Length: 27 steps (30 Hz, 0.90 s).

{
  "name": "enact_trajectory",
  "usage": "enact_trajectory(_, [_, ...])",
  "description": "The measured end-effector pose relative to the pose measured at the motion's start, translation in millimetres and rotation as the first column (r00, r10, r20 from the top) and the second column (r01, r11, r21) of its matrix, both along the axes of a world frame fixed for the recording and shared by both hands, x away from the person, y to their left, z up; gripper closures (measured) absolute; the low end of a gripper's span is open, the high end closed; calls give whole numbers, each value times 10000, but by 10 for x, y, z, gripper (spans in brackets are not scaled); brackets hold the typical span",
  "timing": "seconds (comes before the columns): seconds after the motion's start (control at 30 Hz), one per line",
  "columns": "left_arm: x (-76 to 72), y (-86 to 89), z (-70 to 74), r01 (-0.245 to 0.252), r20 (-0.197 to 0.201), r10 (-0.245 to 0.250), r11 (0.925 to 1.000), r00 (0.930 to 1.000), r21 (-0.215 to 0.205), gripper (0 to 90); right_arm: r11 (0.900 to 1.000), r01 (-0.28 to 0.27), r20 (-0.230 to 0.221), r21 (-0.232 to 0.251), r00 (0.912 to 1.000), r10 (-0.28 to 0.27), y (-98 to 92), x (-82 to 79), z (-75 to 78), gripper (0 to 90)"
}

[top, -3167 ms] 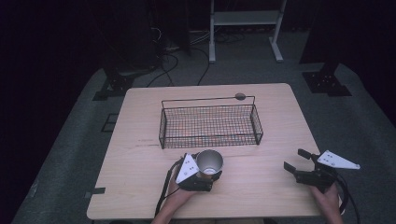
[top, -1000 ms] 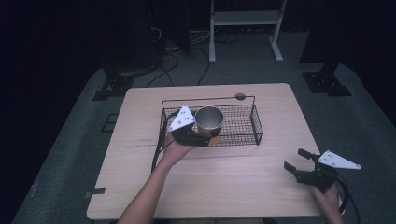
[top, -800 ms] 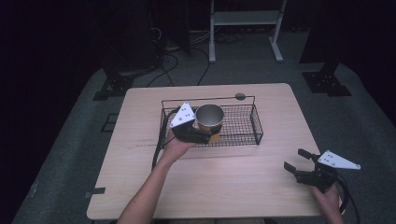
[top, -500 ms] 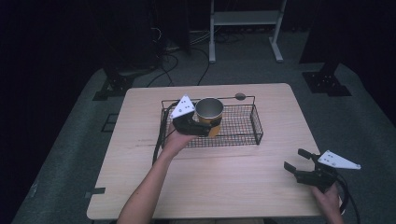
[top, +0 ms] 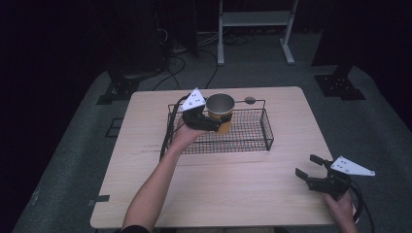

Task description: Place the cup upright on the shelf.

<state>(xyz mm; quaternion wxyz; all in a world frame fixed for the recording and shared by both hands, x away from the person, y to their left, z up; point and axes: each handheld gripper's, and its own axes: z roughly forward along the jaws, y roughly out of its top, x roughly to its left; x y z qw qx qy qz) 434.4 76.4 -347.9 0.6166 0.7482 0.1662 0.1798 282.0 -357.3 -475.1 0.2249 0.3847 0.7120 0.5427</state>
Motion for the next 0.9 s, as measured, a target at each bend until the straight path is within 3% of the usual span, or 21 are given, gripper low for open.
enact_trajectory(0.5, [291,2,-63,52,-195,-47,9996,9998,269,134,10000,-22,10,-16,10000,22,1,-1,1,131])
enact_trajectory(0.57, [342,-12,-58,32,-137,-23,9982,9999,603,134,10000,-29,13,-3,10000,29,1,-1,1,131])
enact_trajectory(0.73, [421,-34,-70,151,-126,-142,9972,9998,732,134,10000,-45,35,-70,10000,45,7,-2,1,131])
enact_trajectory(0.83, [496,-64,-114,205,-133,-190,9932,9997,1148,134,10000,-57,36,-49,10000,57,4,-1,1,131])
enact_trajectory(0.9, [515,-67,-131,244,-214,-220,9929,9995,1160,134,10000,-52,37,-69,10000,52,7,-3,1,131])
